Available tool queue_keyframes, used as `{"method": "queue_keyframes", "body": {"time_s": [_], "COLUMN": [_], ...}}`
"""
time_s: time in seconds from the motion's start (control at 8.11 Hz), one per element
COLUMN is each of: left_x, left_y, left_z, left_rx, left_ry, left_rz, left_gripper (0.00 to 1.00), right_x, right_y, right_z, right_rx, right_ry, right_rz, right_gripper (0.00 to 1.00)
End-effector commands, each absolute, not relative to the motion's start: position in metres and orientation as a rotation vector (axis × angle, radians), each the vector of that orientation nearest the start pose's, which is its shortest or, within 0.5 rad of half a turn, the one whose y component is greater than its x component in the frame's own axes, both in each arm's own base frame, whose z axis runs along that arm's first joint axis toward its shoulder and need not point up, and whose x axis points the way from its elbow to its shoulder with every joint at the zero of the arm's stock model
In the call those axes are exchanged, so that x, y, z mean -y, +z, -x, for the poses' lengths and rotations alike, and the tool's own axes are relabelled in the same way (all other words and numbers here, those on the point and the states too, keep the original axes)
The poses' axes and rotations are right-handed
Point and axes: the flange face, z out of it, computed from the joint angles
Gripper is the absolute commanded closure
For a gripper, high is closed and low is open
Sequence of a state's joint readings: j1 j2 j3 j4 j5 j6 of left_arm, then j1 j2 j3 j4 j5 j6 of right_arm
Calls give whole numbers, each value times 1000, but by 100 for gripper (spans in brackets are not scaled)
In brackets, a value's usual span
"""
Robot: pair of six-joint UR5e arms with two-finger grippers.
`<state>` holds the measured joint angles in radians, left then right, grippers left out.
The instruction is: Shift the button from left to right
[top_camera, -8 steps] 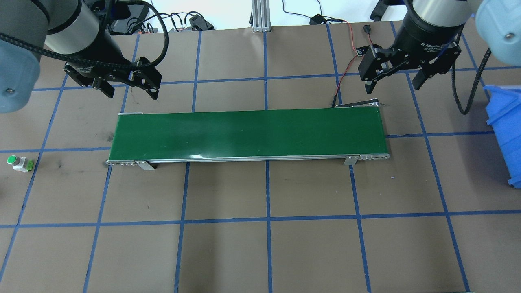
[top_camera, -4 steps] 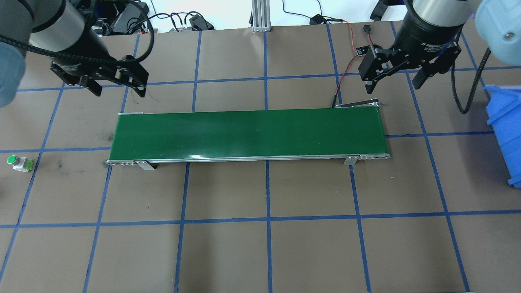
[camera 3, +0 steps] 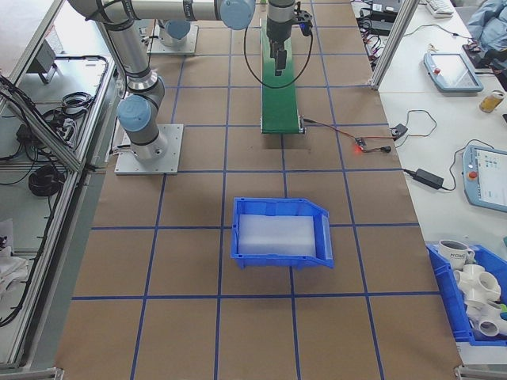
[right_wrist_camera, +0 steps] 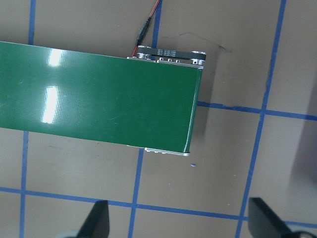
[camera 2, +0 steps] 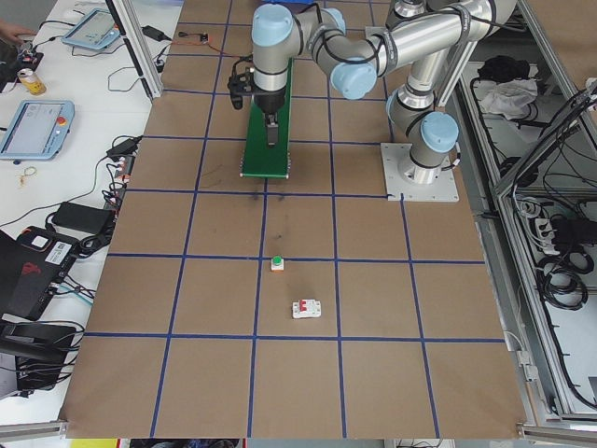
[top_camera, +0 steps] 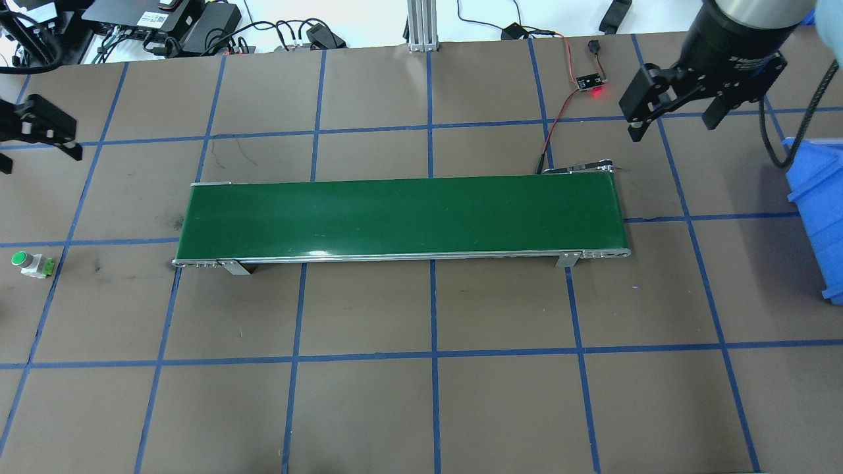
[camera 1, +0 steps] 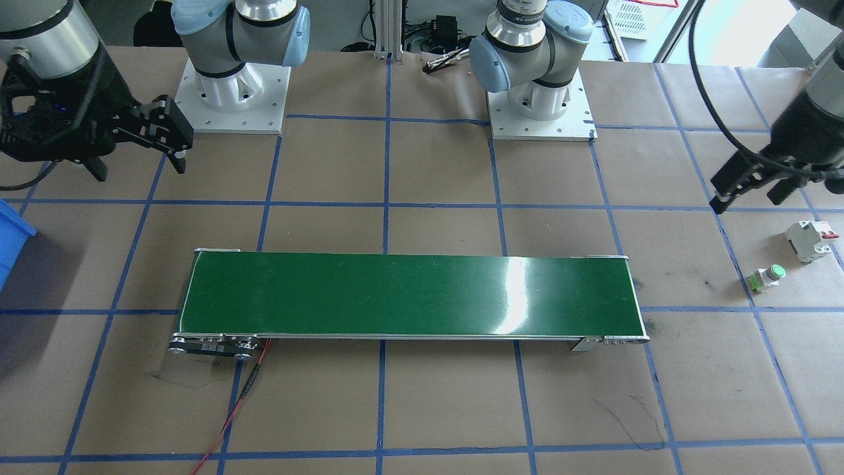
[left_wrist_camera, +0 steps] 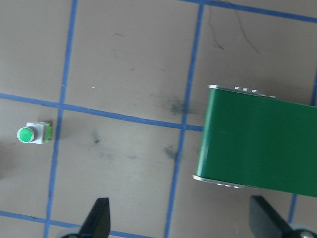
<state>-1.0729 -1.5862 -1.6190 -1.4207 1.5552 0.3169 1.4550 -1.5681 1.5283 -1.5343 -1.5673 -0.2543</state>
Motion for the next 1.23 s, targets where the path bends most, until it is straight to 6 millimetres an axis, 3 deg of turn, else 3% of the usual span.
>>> {"method": "queue_keyframes", "body": {"time_s": [0.0,0.12,0.25,0.49,0.62,0.86,1.11], "left_x": [509,513,517,525,528,532,529], "left_y": [411,383,357,305,285,259,227], "left_z": [-275,-302,-330,-349,-353,-361,-376], "left_rx": [-3069,-3088,-3071,-3100,-3120,-3123,-3138], "left_ry": [-127,-97,-112,-61,-25,8,56], "left_rz": [318,242,213,224,216,125,149], "left_gripper": [0,0,0,0,0,0,0], "right_x": [515,511,510,505,499,497,488], "right_y": [504,501,500,506,514,518,514], "right_z": [24,69,80,68,43,-33,-118], "right_rx": [-3125,-3108,-3105,-3088,-3085,-3092,-3093], "right_ry": [-36,-38,-27,-52,-54,-53,-34], "right_rz": [399,417,403,260,174,82,18], "right_gripper": [0,0,0,0,0,0,0]}}
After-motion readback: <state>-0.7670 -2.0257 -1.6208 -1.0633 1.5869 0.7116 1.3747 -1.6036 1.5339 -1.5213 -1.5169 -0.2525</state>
